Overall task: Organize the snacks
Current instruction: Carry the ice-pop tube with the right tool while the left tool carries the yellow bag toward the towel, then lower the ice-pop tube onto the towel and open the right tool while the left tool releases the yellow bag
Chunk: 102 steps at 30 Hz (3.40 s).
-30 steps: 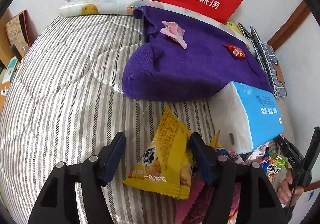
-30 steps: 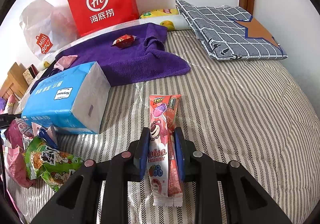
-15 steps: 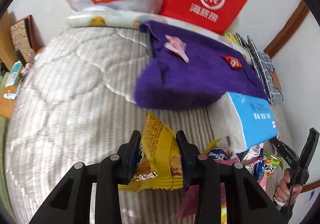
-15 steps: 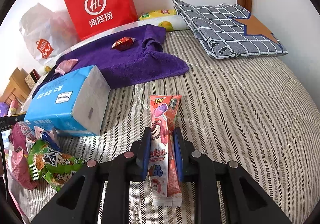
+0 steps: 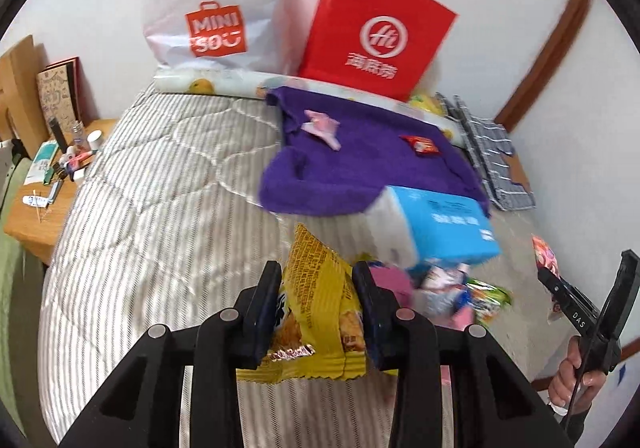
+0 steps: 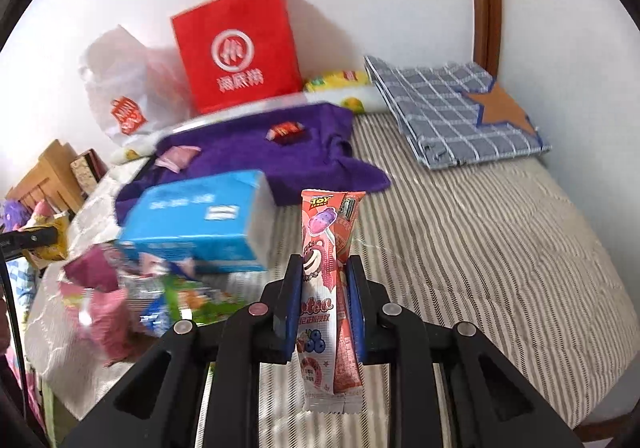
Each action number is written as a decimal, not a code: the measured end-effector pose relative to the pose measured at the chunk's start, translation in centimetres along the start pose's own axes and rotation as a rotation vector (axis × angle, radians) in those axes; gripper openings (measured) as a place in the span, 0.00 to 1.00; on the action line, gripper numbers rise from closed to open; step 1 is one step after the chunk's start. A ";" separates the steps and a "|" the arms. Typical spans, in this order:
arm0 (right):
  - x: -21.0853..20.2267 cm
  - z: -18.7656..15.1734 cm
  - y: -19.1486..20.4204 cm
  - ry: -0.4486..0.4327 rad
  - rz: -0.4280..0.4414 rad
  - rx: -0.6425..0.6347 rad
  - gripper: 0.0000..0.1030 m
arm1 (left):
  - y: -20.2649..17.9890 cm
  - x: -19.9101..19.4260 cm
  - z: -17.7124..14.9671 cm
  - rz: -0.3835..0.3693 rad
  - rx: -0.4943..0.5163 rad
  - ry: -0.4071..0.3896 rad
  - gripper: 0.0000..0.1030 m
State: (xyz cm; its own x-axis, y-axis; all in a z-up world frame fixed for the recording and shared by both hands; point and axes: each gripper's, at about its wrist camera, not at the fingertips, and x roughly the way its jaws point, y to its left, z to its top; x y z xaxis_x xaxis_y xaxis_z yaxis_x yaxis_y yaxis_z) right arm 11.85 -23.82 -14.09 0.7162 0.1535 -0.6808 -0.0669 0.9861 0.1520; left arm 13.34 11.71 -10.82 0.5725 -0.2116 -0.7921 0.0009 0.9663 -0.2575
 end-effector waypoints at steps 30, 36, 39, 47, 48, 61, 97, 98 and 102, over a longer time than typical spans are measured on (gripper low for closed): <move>1.5 7.5 6.4 -0.029 0.116 -0.099 0.21 | -7.8 4.0 4.9 -0.146 0.091 -0.027 0.34; 4.1 9.6 6.2 -0.021 0.111 -0.095 0.21 | -7.4 5.2 7.4 -0.095 0.091 -0.066 0.34; 5.2 10.6 6.0 -0.018 0.106 -0.096 0.21 | -7.2 5.7 8.5 -0.086 0.089 -0.071 0.34; 7.8 12.6 5.3 -0.015 0.095 -0.085 0.21 | -6.8 7.0 11.4 -0.076 0.079 -0.080 0.34; 8.2 12.8 5.1 -0.014 0.094 -0.084 0.21 | -6.9 7.3 11.7 -0.073 0.082 -0.079 0.34; 14.2 14.4 3.3 0.035 0.087 -0.048 0.21 | -4.1 12.1 14.6 -0.003 0.056 -0.031 0.34; 16.5 14.0 2.5 0.061 0.092 -0.009 0.58 | -1.1 15.9 13.0 -0.040 -0.012 0.118 0.65; 16.0 14.2 2.6 0.056 0.081 -0.014 0.60 | -1.1 15.5 13.0 -0.031 -0.011 0.114 0.65; 12.6 14.3 3.4 0.009 0.023 -0.052 0.74 | -1.2 13.7 12.6 0.005 -0.004 0.093 0.71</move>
State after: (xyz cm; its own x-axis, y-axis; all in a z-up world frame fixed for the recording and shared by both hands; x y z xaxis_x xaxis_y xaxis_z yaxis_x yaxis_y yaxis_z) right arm 30.62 -19.42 -11.93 0.7080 0.1768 -0.6837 -0.1194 0.9842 0.1309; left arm 31.51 9.52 -14.34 0.4941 -0.2199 -0.8411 -0.0050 0.9667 -0.2557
